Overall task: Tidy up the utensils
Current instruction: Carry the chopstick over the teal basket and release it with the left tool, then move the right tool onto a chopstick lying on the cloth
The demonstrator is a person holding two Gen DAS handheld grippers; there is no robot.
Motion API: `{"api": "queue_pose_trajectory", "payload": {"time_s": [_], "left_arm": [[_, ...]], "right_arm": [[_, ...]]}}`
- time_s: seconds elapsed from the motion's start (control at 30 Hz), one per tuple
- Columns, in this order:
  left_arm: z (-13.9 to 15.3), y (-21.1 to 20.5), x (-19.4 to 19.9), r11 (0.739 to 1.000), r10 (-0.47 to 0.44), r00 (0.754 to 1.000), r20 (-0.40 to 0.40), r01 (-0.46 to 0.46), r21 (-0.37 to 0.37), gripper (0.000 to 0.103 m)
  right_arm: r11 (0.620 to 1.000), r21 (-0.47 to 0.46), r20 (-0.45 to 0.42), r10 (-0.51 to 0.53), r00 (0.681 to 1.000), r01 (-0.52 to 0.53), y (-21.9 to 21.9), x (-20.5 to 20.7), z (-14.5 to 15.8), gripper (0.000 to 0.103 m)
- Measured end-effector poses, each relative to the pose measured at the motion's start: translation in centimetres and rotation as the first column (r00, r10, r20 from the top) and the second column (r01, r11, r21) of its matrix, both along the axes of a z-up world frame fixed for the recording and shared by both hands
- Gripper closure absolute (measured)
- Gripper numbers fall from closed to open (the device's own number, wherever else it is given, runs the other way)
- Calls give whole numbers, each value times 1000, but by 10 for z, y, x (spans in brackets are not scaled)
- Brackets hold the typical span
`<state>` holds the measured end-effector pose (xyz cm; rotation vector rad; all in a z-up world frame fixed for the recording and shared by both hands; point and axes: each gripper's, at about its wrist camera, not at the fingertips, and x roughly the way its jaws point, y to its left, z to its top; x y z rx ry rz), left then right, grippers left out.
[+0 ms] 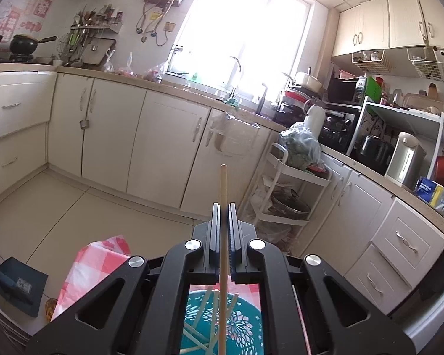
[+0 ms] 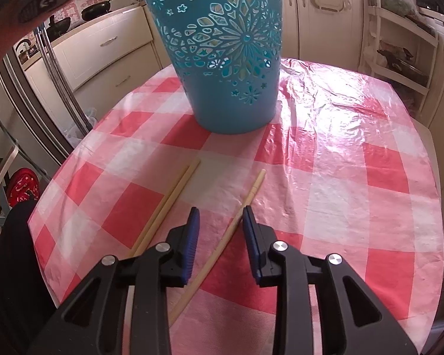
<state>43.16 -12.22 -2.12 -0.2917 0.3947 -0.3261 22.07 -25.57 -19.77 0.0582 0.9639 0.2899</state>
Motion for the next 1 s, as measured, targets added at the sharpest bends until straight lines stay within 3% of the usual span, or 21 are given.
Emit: {"api": "queue_pose_trajectory", "payload": {"time_s": [0.33, 0.6, 0.7, 0.77, 0.9, 1.0], "left_arm": [[-43, -9, 9, 997, 40, 999, 1, -40, 71, 98], [-57, -4, -9, 992, 5, 999, -52, 1, 126, 96], [-61, 7, -28, 989, 21, 997, -70, -10, 150, 73], [-61, 23, -45, 988, 63, 996, -63, -53, 148, 48], [-69, 63, -83, 981, 146, 987, -65, -136, 138, 32], [-93, 88, -102, 973, 183, 975, -122, -162, 168, 25]], "right_arm": [[1000, 6, -1, 6, 1000, -6, 0, 1, 0, 69], [1000, 7, -1, 5, 1000, -5, -1, 1, 0, 69], [1000, 10, -1, 5, 1000, -5, -1, 1, 0, 69], [1000, 15, -2, 5, 1000, -5, -1, 1, 0, 69], [1000, 19, -3, -2, 1000, 2, -3, 0, 0, 69], [1000, 3, -2, -8, 1000, 8, -1, -2, 1, 69]]}}
